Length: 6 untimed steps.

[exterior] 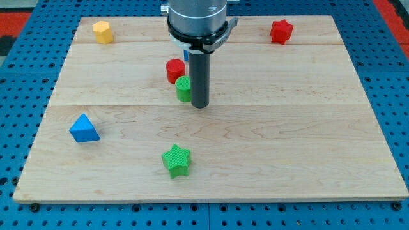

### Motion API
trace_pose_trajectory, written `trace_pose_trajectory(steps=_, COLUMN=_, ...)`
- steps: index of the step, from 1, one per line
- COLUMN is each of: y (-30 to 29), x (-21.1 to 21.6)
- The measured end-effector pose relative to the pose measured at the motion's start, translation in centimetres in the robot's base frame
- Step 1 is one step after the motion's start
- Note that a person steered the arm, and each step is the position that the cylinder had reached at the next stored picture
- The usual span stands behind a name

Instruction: Push the red circle in between the green circle and blue cube

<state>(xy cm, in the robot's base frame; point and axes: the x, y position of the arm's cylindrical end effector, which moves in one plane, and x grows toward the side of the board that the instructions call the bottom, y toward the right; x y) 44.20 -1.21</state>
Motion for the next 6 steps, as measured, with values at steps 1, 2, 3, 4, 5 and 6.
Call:
trace_pose_trajectory(steps=1, y=-0.2, x=4.4)
trace_pose_trajectory(steps=2, y=-9.1, x=1.4)
trace_pose_trajectory(steps=3, y=-10.7, x=-4.4)
trace_pose_trajectory(steps=4, y=-11.4, x=-6.4)
trace_pose_trajectory(steps=5, y=-6.4, x=-6.7)
trace_pose_trajectory(steps=6, y=-4.0, x=-5.5)
